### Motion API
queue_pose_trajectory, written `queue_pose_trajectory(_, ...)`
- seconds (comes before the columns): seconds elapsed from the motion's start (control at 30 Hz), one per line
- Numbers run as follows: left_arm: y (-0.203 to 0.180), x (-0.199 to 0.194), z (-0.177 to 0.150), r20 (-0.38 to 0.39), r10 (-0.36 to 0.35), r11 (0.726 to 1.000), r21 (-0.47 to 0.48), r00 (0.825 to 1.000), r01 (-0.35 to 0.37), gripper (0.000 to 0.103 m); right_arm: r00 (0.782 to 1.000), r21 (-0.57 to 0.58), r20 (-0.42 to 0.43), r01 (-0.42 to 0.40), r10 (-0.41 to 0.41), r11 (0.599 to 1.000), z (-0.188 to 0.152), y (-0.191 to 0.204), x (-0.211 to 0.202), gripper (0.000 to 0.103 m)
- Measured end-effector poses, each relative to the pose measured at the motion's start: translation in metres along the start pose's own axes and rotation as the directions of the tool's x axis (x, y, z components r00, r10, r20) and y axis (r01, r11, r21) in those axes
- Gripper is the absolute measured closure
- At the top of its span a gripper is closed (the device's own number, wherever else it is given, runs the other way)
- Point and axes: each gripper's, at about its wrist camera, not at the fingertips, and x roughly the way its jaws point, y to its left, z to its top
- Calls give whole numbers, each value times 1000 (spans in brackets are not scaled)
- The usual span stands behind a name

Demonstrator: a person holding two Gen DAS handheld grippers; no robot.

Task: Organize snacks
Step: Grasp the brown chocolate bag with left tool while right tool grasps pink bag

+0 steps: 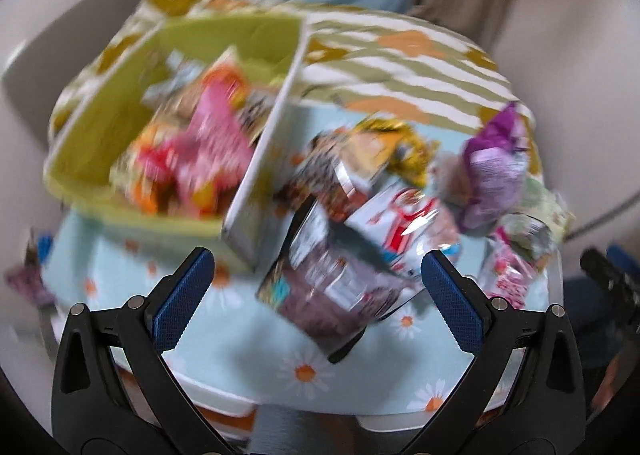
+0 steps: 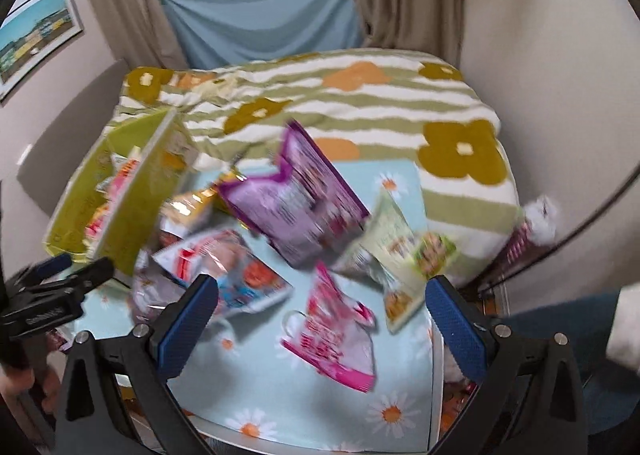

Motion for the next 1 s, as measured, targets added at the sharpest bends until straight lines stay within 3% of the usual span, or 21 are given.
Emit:
queue_pose_trajectory(0.23, 22, 42, -26, -18, 42, 974, -224, 999, -45, 0, 998, 37, -65, -24, 26, 999, -38, -13, 42, 0)
queue_pose_trajectory(0.33, 25, 57, -32, -27, 12, 957, -289, 1000, -20, 0, 997, 49, -68, -35, 38, 998, -52, -15, 52, 0)
queue_pose_trajectory(0.43, 21, 72, -38, -52, -10, 952, -305, 999, -6, 0, 997, 39, -75, -31, 34, 999, -60, -14, 61, 0)
queue_pose_trajectory(0.6, 22, 87, -48, -69, -83, 936, -349, 994, 54, 15, 994, 61, -96, -37, 43, 997, -64, -17, 73, 0)
queue_pose_trajectory(0.67, 22, 89, -51, -85, -95, 938, -343, 992, 60, 44, 994, 64, -104, -35, 42, 997, -65, -17, 77, 0)
queue_pose_trajectory(1.0, 16, 84, -69, -104, -73, 964, -261, 992, 43, 47, 992, 58, -121, -14, 21, 998, -68, -21, 95, 1)
